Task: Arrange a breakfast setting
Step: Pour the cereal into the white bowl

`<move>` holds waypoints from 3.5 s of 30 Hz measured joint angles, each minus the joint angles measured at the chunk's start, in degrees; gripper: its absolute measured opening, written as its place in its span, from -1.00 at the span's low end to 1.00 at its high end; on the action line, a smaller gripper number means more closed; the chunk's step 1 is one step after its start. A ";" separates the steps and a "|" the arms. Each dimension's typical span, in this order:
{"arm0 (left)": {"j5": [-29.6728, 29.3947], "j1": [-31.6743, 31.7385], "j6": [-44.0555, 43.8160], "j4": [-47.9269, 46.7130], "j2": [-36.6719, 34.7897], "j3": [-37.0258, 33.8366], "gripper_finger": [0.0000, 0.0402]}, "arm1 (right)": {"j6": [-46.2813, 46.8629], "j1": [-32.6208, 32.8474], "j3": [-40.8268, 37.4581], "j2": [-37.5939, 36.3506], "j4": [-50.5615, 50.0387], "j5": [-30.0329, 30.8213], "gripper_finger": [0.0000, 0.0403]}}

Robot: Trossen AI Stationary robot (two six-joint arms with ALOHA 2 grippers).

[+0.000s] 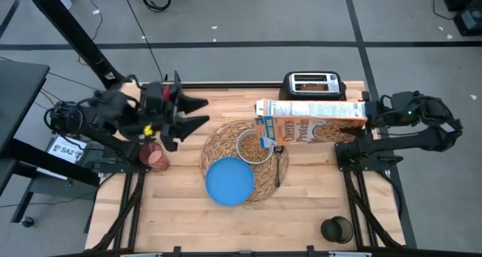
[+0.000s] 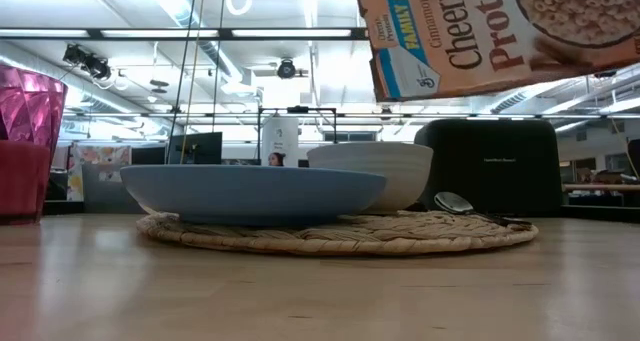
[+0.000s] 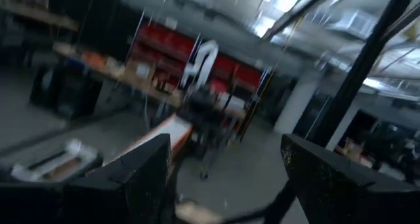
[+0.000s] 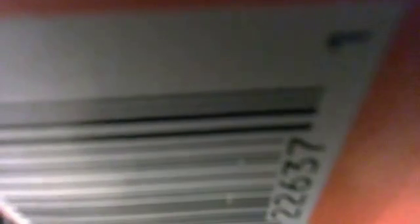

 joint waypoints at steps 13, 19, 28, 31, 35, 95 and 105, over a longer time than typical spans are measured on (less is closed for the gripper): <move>0.02 1.21 8.39 17.41 1.90 0.02 0.47 | 2.91 0.00 -2.68 -4.28 6.29 -1.87 0.37; 0.04 1.51 7.02 18.71 1.93 0.00 0.47 | 4.52 0.00 -2.66 -4.28 11.79 -3.85 0.37; 0.06 1.51 3.15 18.60 1.95 0.00 0.47 | 7.06 0.00 -2.66 -4.26 15.36 -4.66 0.37; 0.04 1.44 4.94 18.60 1.95 0.00 0.47 | 7.36 0.00 -2.66 -4.26 20.21 -5.58 0.37; 0.02 1.47 9.12 18.65 1.95 0.00 0.47 | 8.25 0.00 -2.66 -4.10 26.69 -5.45 0.37; 25.26 18.29 14.24 39.88 21.77 -0.04 0.77 | 11.28 -1.62 -7.90 44.58 126.85 -7.70 0.34; 24.88 19.38 11.63 50.31 23.30 -0.07 0.57 | 7.44 -1.57 -7.79 45.86 124.01 -7.35 0.38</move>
